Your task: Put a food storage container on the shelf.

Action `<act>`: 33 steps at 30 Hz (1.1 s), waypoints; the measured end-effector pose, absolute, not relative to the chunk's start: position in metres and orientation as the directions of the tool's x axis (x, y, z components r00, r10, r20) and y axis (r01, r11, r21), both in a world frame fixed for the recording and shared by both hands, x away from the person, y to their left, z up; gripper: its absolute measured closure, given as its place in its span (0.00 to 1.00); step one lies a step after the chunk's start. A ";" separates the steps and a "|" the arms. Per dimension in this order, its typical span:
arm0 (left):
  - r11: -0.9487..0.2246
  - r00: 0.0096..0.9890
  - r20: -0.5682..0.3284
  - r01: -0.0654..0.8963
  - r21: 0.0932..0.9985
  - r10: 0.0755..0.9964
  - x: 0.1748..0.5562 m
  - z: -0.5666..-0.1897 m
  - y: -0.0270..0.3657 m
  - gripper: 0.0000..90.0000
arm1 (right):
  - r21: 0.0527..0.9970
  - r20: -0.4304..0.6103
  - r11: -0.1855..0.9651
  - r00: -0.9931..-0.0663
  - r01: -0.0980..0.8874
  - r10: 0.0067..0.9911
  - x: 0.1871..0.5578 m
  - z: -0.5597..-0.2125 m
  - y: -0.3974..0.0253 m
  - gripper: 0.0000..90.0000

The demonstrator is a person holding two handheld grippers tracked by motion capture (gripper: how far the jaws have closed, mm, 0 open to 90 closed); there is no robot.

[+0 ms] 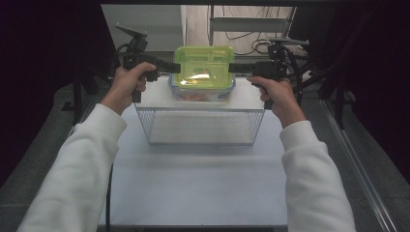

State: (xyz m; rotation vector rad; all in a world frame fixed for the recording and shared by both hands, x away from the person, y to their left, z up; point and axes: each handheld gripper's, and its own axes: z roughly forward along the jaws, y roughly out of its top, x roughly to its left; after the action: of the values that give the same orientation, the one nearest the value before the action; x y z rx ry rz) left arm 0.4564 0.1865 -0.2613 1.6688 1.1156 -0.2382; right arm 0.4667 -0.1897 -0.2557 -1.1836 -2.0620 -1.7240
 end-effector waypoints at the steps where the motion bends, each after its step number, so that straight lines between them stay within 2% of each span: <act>1: 0.006 0.537 -0.643 0.765 0.644 0.546 0.461 -0.262 0.187 0.90 | 0.728 0.618 -0.010 -0.650 0.686 0.441 0.471 -0.257 -0.190 0.92; 9: 0.055 0.495 -0.697 0.794 0.605 0.519 0.481 -0.266 0.194 0.89 | 0.697 0.661 -0.050 -0.614 0.715 0.431 0.495 -0.263 -0.186 0.91; 16: 0.164 0.430 -0.781 0.821 0.547 0.454 0.494 -0.277 0.200 0.87 | 0.627 0.742 -0.126 -0.540 0.769 0.398 0.510 -0.276 -0.185 0.87; 19: 0.176 0.414 -0.794 0.829 0.531 0.445 0.499 -0.281 0.199 0.85 | 0.583 0.776 -0.151 -0.493 0.798 0.394 0.516 -0.281 -0.184 0.83; 24: 0.188 0.406 -0.802 0.831 0.523 0.437 0.502 -0.287 0.200 0.79 | 0.565 0.790 -0.169 -0.471 0.807 0.393 0.520 -0.284 -0.182 0.80; 26: 0.193 0.407 -0.788 0.821 0.537 0.461 0.503 -0.286 0.200 0.70 | 0.567 0.788 -0.171 -0.471 0.806 0.397 0.520 -0.284 -0.182 0.77; 31: 0.191 0.425 -0.746 0.791 0.582 0.512 0.500 -0.283 0.201 0.38 | 0.614 0.752 -0.192 -0.494 0.765 0.436 0.517 -0.282 -0.185 0.59; 33: 0.185 0.442 -0.724 0.773 0.607 0.529 0.496 -0.282 0.203 0.31 | 0.629 0.745 -0.206 -0.506 0.750 0.434 0.513 -0.278 -0.188 0.55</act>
State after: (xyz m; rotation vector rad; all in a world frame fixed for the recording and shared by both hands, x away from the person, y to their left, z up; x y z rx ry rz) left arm 0.4958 0.2033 -0.2815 1.4772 1.2142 -0.2509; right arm 0.5125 -0.1884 -0.2781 -1.3949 -1.7930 -1.7742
